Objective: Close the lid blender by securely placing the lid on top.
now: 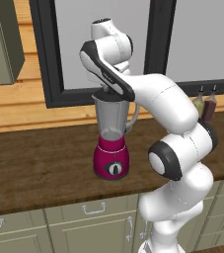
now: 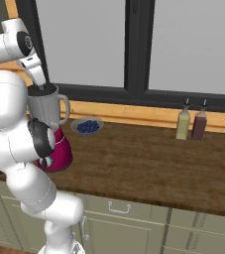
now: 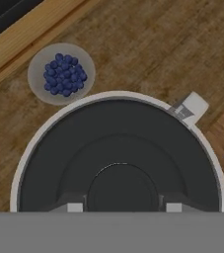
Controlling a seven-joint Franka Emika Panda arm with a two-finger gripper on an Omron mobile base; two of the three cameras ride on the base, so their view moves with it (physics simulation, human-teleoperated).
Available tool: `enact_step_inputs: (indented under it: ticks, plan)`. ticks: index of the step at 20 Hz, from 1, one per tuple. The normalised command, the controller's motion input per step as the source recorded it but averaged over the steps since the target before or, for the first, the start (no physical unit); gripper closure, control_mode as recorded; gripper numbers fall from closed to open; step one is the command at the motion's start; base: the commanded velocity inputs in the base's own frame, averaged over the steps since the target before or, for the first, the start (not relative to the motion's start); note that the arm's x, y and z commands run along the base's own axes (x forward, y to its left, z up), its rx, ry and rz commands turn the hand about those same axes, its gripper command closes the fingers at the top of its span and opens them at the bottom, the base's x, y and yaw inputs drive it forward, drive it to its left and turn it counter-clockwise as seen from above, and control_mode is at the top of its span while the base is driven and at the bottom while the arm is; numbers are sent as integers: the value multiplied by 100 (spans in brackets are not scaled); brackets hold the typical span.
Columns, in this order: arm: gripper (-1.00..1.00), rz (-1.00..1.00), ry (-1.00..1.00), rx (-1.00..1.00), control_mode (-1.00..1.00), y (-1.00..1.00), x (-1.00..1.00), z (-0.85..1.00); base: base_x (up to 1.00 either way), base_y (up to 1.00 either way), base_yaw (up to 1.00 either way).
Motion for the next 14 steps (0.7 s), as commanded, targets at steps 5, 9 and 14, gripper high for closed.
enact_step_inputs:
  ticks: [5, 9, 14]
  plan:
    - [100, -3, 4, -4, -100, 0, 0, -72, 0, 0, 0]
    - [100, -1, 0, -3, -100, 0, 0, -69, 0, 0, 0]
    - [-100, 0, -3, 0, -100, 0, -7, -48, 0, 0, 0]
